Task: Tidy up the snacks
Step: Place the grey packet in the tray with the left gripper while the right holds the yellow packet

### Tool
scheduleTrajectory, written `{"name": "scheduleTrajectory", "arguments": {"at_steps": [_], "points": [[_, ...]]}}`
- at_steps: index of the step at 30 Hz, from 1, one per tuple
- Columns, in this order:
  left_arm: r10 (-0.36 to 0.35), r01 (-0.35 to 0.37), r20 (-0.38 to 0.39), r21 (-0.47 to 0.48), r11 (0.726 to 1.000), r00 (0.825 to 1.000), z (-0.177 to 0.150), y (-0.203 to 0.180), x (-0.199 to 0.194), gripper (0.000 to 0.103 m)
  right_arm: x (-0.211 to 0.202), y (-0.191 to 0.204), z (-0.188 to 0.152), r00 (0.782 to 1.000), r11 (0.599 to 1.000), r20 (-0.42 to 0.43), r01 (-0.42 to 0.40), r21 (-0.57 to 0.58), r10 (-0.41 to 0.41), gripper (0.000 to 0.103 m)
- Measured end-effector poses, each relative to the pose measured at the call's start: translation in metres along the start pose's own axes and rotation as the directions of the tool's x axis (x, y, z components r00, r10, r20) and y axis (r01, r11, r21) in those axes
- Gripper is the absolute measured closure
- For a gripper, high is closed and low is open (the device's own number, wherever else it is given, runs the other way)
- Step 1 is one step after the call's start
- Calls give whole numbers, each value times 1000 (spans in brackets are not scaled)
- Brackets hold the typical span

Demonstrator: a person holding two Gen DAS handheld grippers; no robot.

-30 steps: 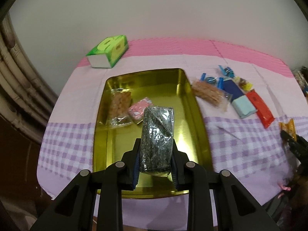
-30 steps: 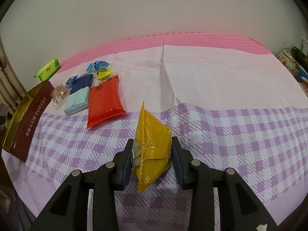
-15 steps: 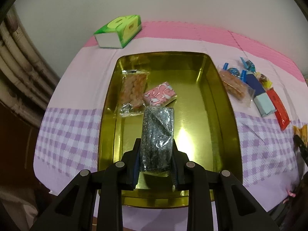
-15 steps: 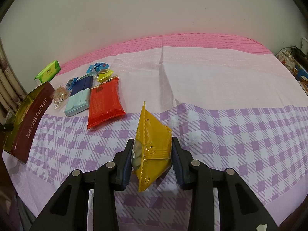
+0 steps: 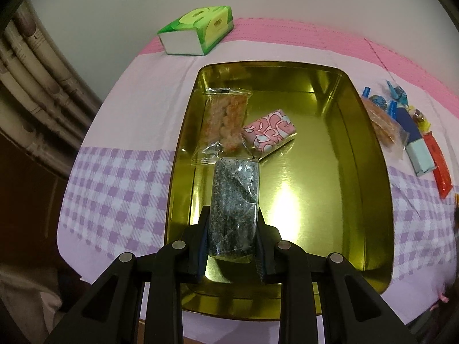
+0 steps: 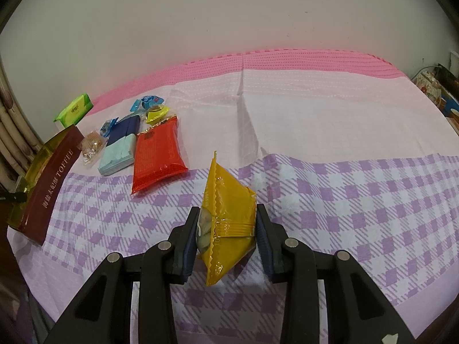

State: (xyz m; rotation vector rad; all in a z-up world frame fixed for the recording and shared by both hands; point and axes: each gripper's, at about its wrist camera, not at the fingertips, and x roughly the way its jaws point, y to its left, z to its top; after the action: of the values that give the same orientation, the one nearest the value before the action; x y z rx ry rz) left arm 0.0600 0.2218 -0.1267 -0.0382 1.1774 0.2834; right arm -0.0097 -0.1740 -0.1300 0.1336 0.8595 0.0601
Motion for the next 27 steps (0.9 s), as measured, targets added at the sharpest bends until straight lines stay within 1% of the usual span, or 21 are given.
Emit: {"name": "scheduleTrajectory", "arguments": {"at_steps": [6,10,14,17,23,27], "points": [[18,-18,6,11,1000,1000,0,-1,0,76,-1,-1,0,1000,1000,2,-4,4,4,69],[45,-46,36,15,999,998,0,-1,-4,75,-1,-1,-1,1000,1000,3,-5,7,5,69],[53,-54,39,16,998,998,1,-1,-6,75,-1,-1,0,1000,1000,3,-6,7,6,69],[37,-36,48,-3,999,998,2,2,-9,75,-1,-2,0,1000,1000,3,-7,7,7,69],[33,-26,102,-68,997,994,6,17,-24,75,-4,-2,2,1000,999,-13,-22,30,23,72],[46,-34,109,-113,993,993,8,27,-28,75,-12,3,6,999,999,-7,-41,26,41,72]]}}
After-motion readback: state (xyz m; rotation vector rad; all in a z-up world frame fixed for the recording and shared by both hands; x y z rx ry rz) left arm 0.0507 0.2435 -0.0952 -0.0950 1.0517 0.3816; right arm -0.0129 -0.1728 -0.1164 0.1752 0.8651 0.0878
